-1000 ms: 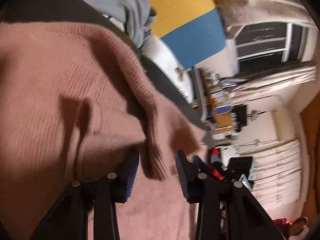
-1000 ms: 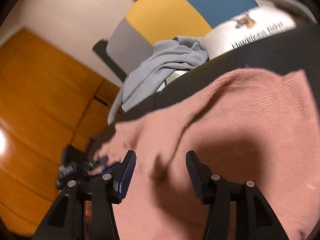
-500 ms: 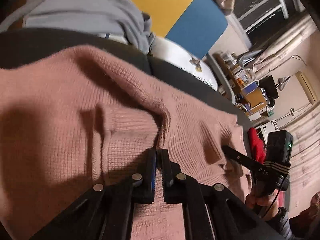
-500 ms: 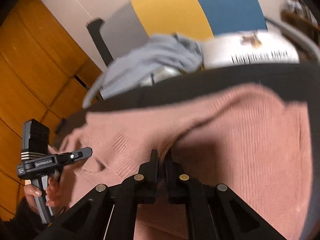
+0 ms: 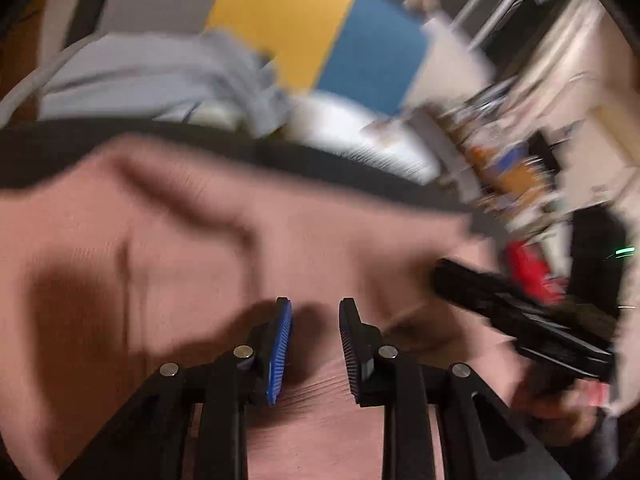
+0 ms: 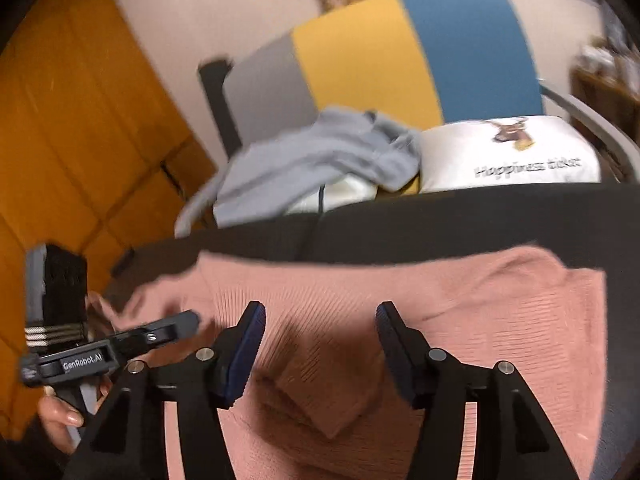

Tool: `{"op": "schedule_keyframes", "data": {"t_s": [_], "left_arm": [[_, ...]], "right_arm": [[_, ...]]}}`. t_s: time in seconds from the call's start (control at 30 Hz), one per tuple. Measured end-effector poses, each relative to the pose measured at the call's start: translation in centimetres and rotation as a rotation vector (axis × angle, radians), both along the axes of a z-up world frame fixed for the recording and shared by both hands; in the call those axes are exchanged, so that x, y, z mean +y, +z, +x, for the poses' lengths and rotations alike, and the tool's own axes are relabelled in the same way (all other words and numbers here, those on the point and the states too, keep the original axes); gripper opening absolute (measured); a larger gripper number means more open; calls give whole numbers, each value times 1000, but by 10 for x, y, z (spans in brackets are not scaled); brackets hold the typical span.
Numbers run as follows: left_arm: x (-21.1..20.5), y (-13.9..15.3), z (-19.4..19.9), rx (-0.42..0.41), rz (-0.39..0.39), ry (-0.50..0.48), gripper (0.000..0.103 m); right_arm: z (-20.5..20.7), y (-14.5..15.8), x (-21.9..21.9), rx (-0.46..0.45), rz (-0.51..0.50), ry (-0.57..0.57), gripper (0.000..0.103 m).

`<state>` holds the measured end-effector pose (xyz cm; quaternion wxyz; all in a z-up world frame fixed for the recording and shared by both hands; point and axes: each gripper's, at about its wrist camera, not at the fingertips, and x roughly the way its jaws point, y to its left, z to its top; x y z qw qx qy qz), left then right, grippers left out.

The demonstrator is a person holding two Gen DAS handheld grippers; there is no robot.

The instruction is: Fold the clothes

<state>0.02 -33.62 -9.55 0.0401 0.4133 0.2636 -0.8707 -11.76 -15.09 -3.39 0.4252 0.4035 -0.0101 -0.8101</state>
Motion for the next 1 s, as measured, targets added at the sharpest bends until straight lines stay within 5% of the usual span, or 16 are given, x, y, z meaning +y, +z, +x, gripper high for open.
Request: {"op": "schedule_keyframes", "data": {"t_s": [0.1,0.3,0.4,0.57,0.63,0.67,0.83,1.0], "left_arm": [[-8,-9,9,70,58,26,12],[-8,-3,16,91,105,74,12],[-8,12,34,116,162,111,24],[-3,25,107,93,113,133,26],[-9,22,136,62,65,167,26],[-16,20,151,53,52,190,26],[-66,27,223,34,57,379,26],[-89,95,276,102,-177,519,29]], "right_arm": [[6,-35,-16,-23,118,22,63],[12,-48,-7,26,49,33,75],[15,-49,-11,46,68,40,78],[29,-33,-5,63,87,-9,81],[43,-25,11,53,24,-19,91],[51,-22,20,52,0,-25,101],[74,-36,54,59,49,-77,103],[64,-52,79,-63,-30,-119,103]]}}
